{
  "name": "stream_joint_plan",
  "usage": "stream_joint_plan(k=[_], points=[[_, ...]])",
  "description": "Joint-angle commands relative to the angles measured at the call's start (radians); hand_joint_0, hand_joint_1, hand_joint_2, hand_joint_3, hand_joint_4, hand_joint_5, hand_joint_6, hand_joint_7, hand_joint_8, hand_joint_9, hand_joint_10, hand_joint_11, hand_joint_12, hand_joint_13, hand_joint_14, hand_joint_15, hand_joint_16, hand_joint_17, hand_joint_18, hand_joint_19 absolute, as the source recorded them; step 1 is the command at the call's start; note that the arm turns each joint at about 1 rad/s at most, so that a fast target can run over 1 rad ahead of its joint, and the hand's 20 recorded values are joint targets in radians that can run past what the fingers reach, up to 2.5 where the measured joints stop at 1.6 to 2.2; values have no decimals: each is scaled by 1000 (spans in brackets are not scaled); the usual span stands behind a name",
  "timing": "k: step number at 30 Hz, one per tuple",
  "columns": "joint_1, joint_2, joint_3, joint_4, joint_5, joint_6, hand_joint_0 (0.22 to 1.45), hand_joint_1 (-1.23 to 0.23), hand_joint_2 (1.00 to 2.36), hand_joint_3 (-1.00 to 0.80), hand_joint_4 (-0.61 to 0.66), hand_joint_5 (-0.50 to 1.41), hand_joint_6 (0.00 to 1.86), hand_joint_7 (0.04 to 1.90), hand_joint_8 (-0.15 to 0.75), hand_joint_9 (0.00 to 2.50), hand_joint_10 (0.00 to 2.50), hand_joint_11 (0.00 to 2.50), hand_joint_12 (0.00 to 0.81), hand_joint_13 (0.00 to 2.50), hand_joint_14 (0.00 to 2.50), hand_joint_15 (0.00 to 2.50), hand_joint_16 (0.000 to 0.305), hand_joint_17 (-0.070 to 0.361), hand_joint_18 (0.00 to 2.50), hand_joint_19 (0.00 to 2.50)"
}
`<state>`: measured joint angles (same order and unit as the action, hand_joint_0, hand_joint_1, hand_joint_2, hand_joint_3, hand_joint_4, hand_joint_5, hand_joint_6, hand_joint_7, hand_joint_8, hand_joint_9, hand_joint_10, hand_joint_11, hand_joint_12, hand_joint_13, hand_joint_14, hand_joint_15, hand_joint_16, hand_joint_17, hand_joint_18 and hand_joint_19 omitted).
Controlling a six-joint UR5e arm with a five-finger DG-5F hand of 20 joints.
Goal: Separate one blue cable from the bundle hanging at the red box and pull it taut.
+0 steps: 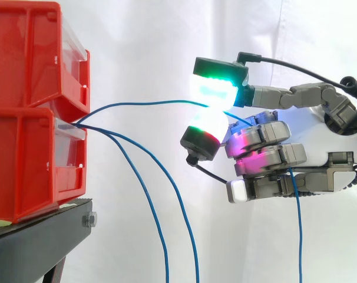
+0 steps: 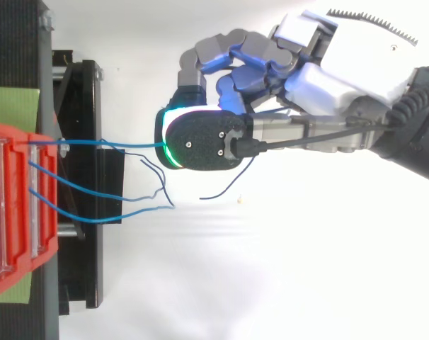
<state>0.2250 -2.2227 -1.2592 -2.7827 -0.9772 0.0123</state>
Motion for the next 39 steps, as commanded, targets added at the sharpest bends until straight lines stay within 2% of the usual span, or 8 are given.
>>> stream_joint_plan(k=[1,24,39], points=[[0,1,0,0,0,0,849,-715,1034,36,158,-287,938,1208,251,758,1560,1429,223,846,2500,1295,14,32,823,1022],[0,0,0,0,0,0,845,-721,1031,39,159,-283,940,1189,250,777,1594,1419,229,886,2500,1297,13,30,888,1078],[0,0,0,0,-2,0,851,-722,1030,30,150,-279,940,1196,242,792,1644,1435,209,844,2500,1451,14,31,881,1101]])
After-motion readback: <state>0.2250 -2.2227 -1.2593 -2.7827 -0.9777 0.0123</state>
